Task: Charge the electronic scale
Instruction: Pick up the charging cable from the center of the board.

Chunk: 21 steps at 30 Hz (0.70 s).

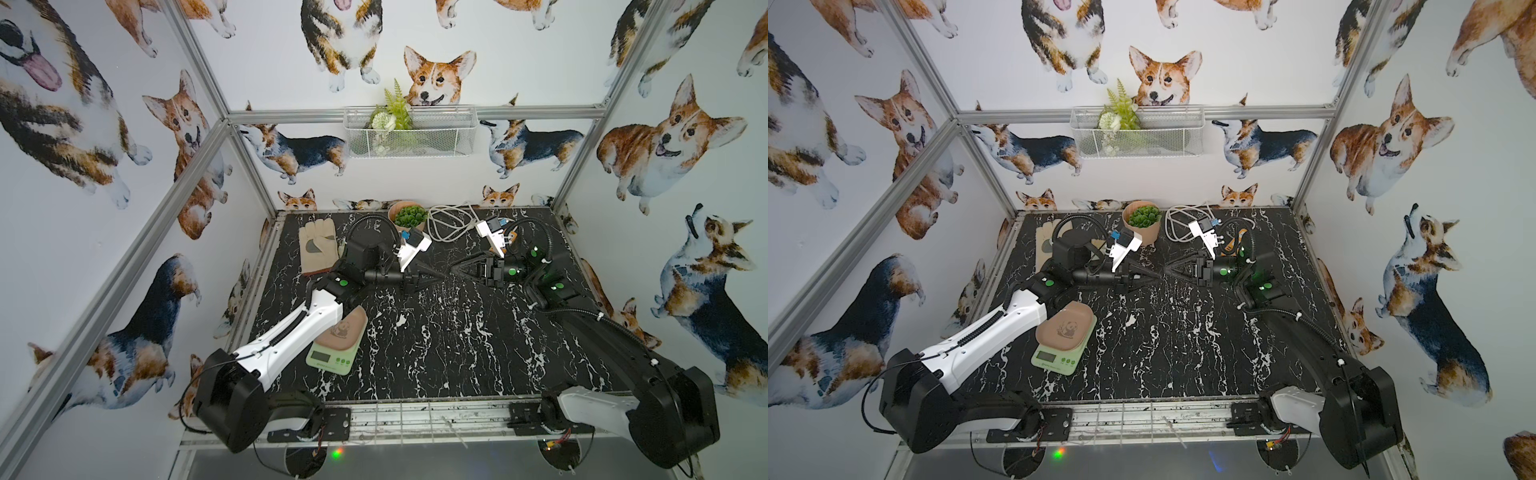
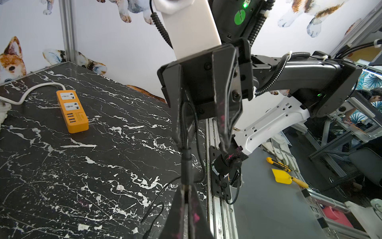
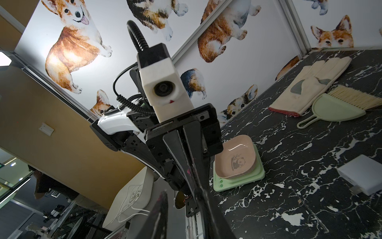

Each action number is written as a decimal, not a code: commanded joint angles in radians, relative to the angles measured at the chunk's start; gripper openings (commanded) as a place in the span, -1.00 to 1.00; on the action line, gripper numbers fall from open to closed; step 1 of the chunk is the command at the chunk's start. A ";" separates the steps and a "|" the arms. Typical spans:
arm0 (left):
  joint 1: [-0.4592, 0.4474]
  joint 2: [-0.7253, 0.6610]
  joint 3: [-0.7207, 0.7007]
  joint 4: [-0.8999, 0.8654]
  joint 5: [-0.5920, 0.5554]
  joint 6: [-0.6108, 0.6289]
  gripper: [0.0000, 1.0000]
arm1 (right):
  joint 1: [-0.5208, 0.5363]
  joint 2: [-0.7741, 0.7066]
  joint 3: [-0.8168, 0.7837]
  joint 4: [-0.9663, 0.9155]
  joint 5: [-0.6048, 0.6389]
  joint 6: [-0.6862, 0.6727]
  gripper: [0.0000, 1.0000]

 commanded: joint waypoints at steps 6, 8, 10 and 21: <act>0.002 0.009 0.015 -0.012 0.036 0.004 -0.92 | 0.003 -0.003 0.058 -0.322 0.003 -0.249 -0.18; 0.002 0.008 0.014 -0.014 0.037 0.006 -0.93 | 0.003 -0.009 0.079 -0.408 0.038 -0.316 -0.08; 0.001 0.007 0.013 -0.015 0.041 0.006 -0.93 | 0.003 -0.009 0.083 -0.417 0.040 -0.326 -0.01; 0.000 0.025 0.018 -0.011 0.071 -0.004 -0.93 | 0.007 0.024 0.111 -0.406 -0.025 -0.319 -0.15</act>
